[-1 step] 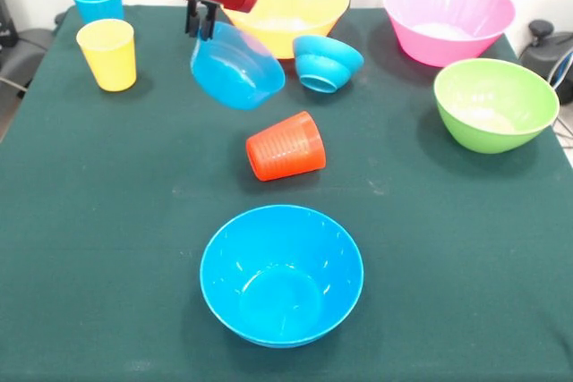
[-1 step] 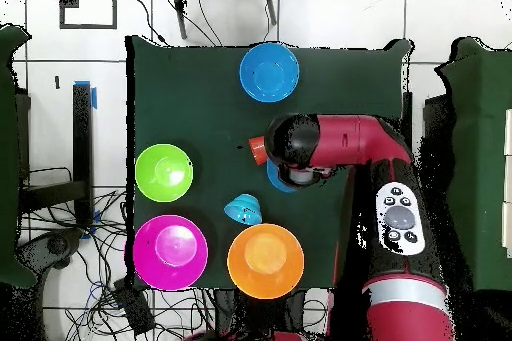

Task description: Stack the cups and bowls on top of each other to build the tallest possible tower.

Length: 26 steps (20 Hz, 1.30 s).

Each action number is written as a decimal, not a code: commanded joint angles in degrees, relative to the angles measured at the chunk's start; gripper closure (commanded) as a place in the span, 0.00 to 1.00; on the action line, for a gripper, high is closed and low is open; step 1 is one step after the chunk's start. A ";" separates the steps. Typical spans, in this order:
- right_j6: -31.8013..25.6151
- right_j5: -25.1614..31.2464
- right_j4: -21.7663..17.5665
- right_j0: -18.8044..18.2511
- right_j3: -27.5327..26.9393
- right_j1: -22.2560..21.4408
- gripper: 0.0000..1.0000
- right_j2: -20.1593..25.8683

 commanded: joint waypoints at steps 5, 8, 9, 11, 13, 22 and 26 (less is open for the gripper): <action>2.58 -4.64 -0.88 1.20 4.50 0.44 1.00 1.49; 3.44 -5.18 -0.96 1.59 3.40 2.29 1.00 1.58; 3.57 -5.08 -0.89 1.70 2.68 3.05 1.00 1.71; 3.50 -4.15 -0.20 1.54 1.22 4.38 1.00 2.08; 3.74 -3.90 0.09 1.45 0.93 4.64 1.00 1.99; 5.28 -8.28 0.13 0.58 3.74 5.58 1.00 1.42; 5.20 -9.95 0.06 0.30 4.87 5.44 1.00 1.26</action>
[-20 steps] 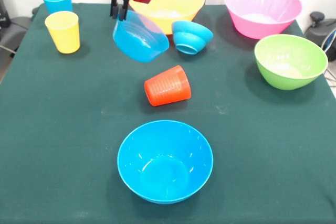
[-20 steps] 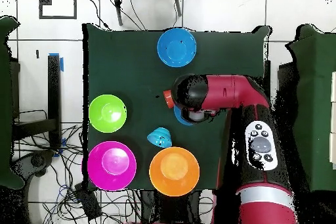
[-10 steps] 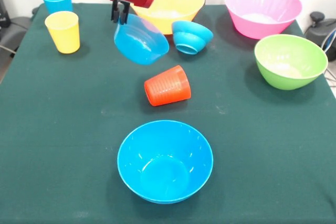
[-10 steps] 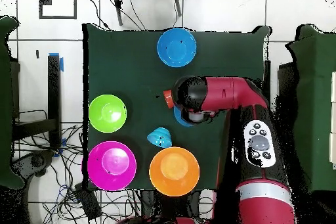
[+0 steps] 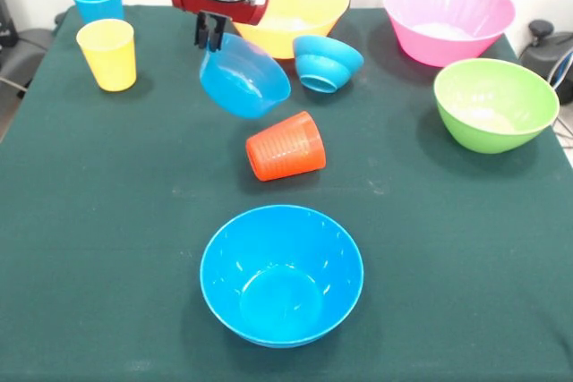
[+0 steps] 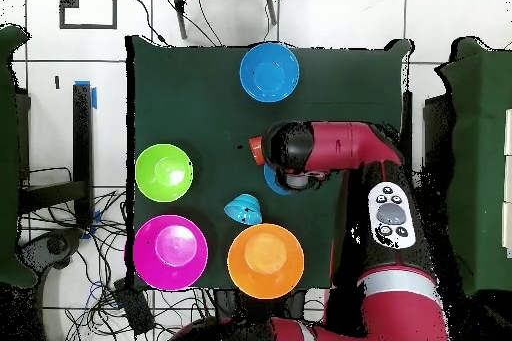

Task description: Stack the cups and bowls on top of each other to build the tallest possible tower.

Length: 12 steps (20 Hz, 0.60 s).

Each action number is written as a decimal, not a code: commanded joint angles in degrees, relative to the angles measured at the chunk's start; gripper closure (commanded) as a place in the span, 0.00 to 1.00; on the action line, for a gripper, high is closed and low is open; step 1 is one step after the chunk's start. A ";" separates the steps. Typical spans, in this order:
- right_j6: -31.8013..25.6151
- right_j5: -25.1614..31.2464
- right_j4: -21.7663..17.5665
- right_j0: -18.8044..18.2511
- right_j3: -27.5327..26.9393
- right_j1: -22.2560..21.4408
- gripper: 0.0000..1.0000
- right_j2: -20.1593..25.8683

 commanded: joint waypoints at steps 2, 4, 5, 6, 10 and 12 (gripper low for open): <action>5.20 -7.50 0.20 -0.12 4.41 2.89 1.00 1.80; 5.17 -8.20 0.34 -0.25 5.02 2.79 1.00 1.71; 5.17 -8.43 0.52 -0.33 5.09 2.92 1.00 1.73; 5.20 -8.73 0.66 -0.37 5.10 3.12 1.00 1.76; 5.01 -9.20 1.44 -0.63 4.52 4.22 1.00 2.15; 4.53 -8.78 2.15 -0.88 3.55 5.19 1.00 2.85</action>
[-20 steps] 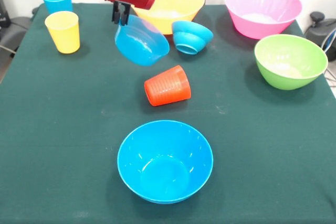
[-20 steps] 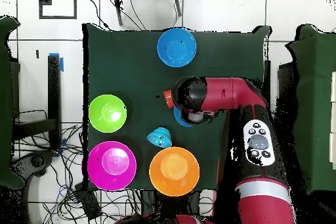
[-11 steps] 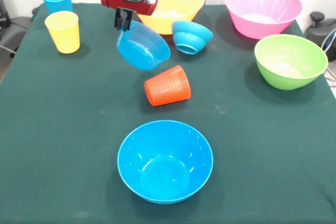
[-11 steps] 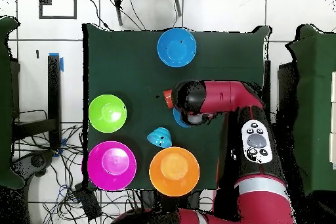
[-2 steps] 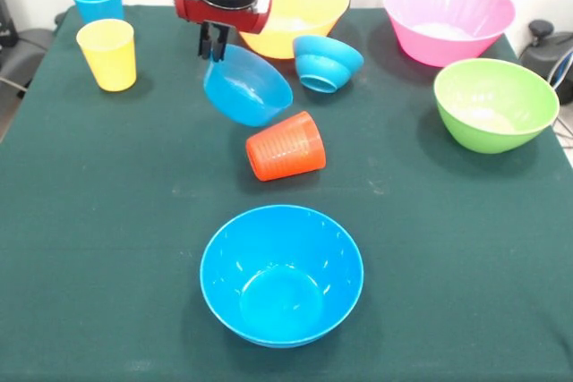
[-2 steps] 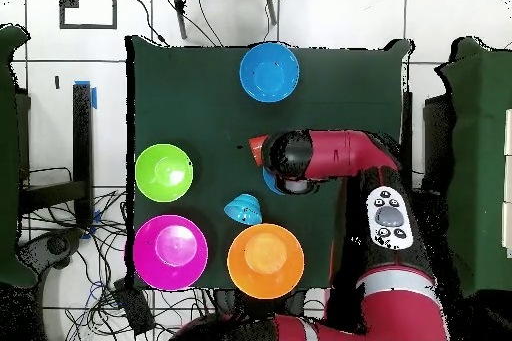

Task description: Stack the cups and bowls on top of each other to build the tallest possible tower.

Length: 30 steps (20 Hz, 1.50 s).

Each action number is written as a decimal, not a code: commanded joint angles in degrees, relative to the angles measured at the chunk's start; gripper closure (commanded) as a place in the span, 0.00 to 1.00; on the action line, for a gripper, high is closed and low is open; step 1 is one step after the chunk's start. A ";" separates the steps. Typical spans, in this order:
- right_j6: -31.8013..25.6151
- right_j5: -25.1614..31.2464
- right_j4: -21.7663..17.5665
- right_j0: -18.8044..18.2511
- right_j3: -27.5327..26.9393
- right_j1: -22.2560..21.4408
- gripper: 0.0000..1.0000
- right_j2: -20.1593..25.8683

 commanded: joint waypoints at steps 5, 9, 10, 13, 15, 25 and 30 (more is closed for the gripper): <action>4.02 -2.15 3.09 -0.21 -1.45 6.54 1.00 4.03; 2.28 0.94 4.82 0.31 -6.57 9.40 1.00 5.84; 2.12 1.88 5.29 0.56 -7.90 10.10 1.00 6.07; 3.57 2.72 8.43 0.80 -10.68 12.41 1.00 6.96; 3.43 1.31 8.94 1.04 -11.30 13.23 1.00 7.09; 5.21 -2.91 10.32 2.62 -16.05 18.06 1.00 5.39; 4.93 -4.94 10.80 2.17 -15.68 18.77 1.00 5.57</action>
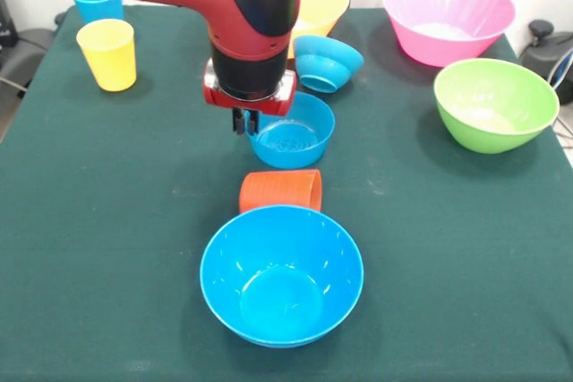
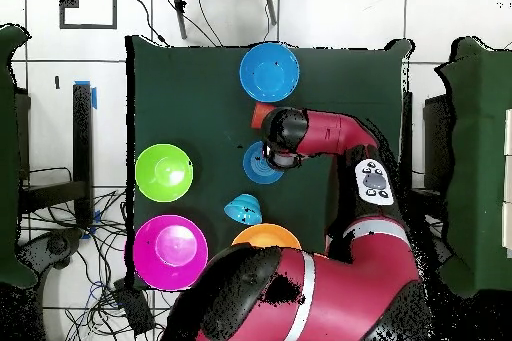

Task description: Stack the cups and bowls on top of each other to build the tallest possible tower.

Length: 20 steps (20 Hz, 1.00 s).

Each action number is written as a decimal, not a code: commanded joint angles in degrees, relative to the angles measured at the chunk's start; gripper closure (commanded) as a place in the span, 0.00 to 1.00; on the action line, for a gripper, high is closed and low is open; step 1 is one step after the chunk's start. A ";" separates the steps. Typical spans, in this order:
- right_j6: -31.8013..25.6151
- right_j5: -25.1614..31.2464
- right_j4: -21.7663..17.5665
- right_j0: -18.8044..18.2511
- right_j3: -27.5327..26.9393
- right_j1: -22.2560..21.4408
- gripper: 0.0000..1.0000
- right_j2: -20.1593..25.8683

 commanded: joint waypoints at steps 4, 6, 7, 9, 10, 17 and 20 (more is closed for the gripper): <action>5.51 -6.24 2.33 1.28 -3.39 5.71 1.00 4.82; 5.18 -6.09 2.72 1.04 -3.37 5.75 1.00 5.06; 4.95 -5.62 2.89 1.01 -3.52 5.84 1.00 5.13; 3.93 -5.92 2.98 0.62 -3.55 6.07 1.00 5.68; 3.83 -6.06 3.02 0.61 -3.83 6.29 1.00 5.74; 4.60 -6.06 3.11 1.70 -6.75 7.84 1.00 4.96; 4.61 -6.05 3.59 1.89 -7.78 8.46 1.00 4.98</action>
